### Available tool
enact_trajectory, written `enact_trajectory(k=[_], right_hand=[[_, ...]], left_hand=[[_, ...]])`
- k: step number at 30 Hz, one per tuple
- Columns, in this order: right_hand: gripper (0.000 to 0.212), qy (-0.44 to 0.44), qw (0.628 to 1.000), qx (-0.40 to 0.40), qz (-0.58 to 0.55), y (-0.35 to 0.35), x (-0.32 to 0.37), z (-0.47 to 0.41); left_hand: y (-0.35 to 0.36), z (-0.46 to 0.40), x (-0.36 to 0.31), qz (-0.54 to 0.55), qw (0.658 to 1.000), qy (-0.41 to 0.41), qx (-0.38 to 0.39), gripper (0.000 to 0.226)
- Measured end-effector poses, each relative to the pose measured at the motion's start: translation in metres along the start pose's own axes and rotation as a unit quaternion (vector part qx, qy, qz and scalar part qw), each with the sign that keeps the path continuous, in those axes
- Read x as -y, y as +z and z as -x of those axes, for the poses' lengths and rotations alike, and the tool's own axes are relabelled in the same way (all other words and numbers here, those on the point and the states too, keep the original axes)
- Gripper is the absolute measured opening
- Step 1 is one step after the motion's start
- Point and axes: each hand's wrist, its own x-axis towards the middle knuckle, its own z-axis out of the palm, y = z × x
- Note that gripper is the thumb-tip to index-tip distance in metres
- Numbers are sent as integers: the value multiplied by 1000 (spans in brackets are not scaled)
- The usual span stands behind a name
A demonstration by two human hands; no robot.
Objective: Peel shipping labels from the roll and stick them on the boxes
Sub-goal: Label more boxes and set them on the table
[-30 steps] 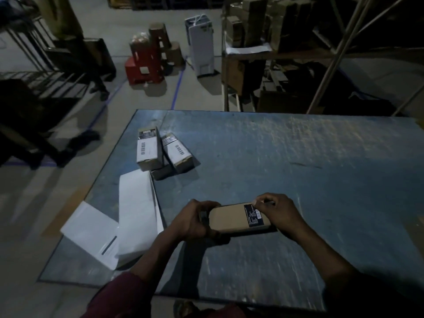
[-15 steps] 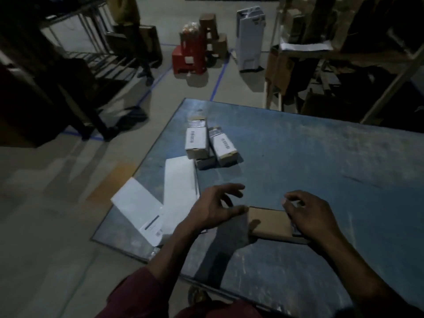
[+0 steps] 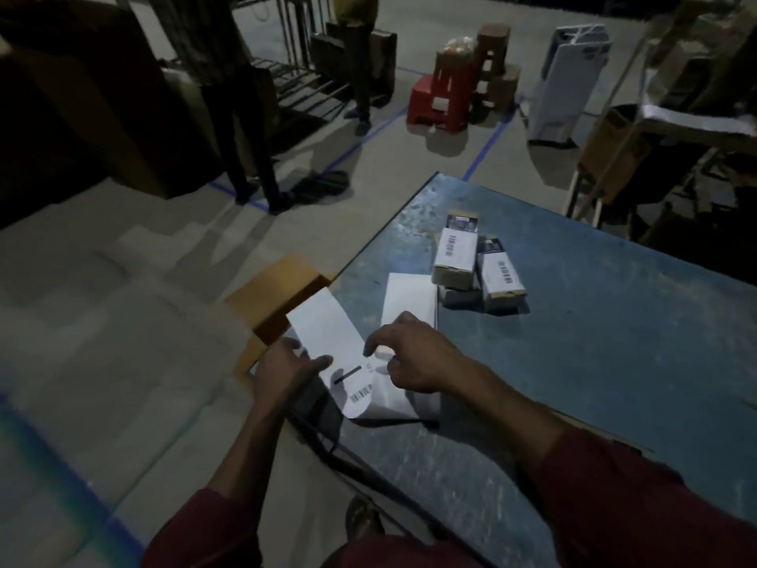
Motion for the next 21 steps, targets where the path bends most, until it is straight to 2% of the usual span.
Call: enact_trajectory(k=[3,6,9,12,14,15,16,18,21], right_hand=[[62,-37,977,154,145,-6,13,-25],[70,-82,938,210,264,0,10,-33],[65,-135,916,191,326,5,0,-30],[61,-143,934,156,289,3,-8,-25],[58,-139,945,128,265,1,-12,-24],[57,-139,950,114,256,0,-15,-23],[58,-138,954,101,245,-2,-17,-23],[58,-125,968,68,207,-5,-23,-19],[63,-100,988,1,117,-12,-35,-7]], left_hand=[[9,0,2,-33,999,-1,-3,81],[14,1,2,-95,993,63,4,71],[15,6,3,-207,960,176,63,56],[14,18,13,-261,907,276,182,65],[14,23,25,-299,875,326,198,72],[17,25,30,-307,865,348,190,68],[18,26,33,-303,862,368,173,57],[18,26,35,-255,878,381,141,36],[6,34,14,-104,927,324,157,33]])
